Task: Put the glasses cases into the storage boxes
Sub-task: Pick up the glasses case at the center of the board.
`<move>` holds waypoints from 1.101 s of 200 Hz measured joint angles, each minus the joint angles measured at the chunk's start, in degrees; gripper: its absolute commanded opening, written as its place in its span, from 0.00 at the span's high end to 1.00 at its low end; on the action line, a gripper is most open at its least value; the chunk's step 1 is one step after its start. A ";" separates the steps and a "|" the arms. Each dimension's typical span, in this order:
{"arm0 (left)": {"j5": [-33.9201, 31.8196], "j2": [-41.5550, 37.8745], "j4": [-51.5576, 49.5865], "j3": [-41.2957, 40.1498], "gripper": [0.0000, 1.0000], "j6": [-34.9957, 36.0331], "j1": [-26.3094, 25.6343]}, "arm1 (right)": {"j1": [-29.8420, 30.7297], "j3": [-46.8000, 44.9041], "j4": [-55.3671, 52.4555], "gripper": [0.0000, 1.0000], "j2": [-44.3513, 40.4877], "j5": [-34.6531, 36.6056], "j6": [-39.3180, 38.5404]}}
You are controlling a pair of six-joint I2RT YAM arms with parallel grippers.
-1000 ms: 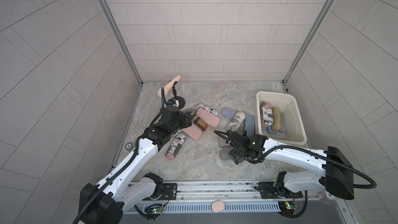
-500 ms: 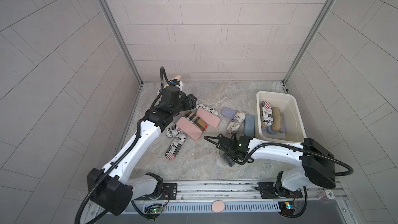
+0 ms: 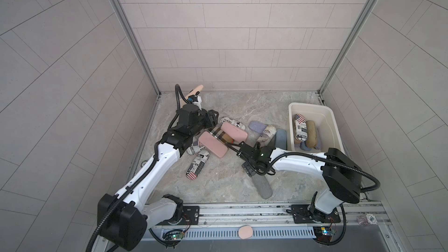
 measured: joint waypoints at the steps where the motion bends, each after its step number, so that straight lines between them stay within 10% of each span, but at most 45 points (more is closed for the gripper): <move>1: 0.15 0.02 0.11 0.00 0.31 -0.09 0.00 | -0.09 -0.04 0.00 0.21 -0.02 -0.13 0.00; 63: 4.22 2.05 1.79 0.00 0.31 -2.25 0.00 | 0.79 -6.40 -3.21 0.19 -12.46 -3.37 3.30; 130: 7.06 3.26 3.21 0.00 0.32 -4.37 -0.02 | 4.50 -15.61 -4.35 0.15 -24.83 -0.37 25.31; 220: 7.93 3.56 3.21 0.00 0.33 -4.98 -1.88 | 4.81 -17.55 1.18 0.13 -22.14 0.90 39.43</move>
